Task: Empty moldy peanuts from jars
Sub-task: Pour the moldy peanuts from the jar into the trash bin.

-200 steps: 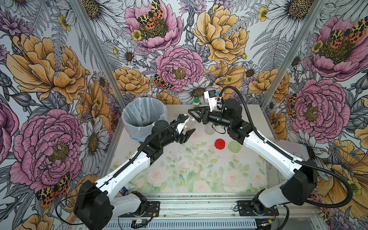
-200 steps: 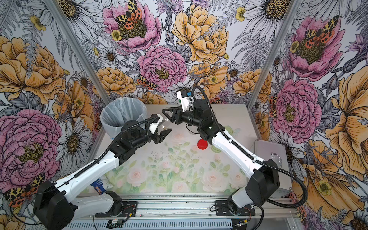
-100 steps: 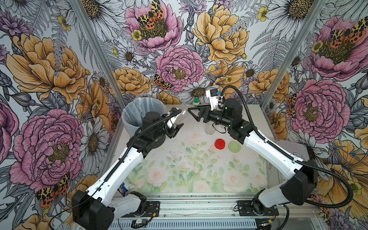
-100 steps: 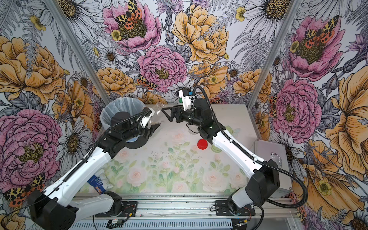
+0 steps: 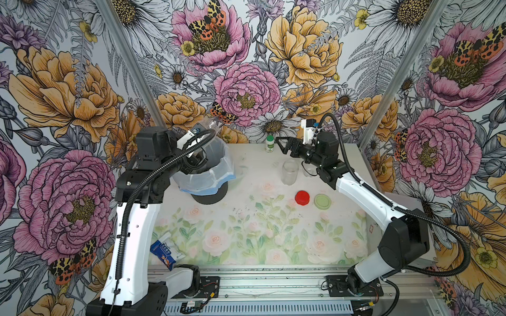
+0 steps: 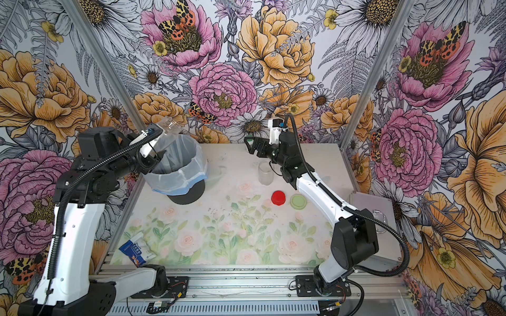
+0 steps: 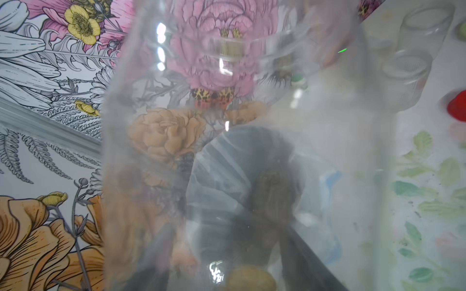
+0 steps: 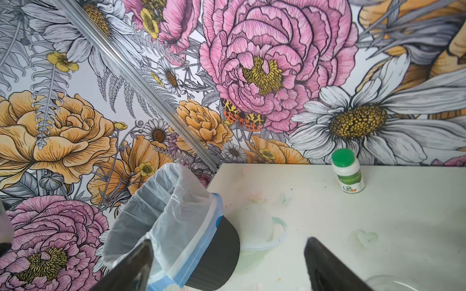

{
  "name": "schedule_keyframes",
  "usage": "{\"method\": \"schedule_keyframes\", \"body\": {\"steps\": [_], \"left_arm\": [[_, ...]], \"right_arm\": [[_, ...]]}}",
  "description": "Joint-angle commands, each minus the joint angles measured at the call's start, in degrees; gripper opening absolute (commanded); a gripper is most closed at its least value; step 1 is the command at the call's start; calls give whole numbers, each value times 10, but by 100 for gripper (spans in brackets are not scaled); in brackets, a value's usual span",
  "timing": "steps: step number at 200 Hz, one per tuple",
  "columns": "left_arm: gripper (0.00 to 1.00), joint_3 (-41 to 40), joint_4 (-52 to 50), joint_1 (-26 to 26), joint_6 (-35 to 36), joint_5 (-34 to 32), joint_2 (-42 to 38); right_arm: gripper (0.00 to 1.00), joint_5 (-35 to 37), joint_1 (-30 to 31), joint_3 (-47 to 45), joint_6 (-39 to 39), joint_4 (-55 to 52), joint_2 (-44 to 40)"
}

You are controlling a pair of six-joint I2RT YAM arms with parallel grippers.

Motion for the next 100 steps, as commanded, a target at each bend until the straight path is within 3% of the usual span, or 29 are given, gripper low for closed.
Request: {"method": "schedule_keyframes", "body": {"steps": [1,71,100], "left_arm": [[57,10,-87,10,74,-81,34],[60,88,-94,-3,211,-345,215],[61,118,-98,-2,246,-388,268]], "right_arm": [[93,-18,-9,-38,28,68,20],[92,-65,-22,-112,6,152,4],[92,-42,-23,-164,12,226,-21]]}}
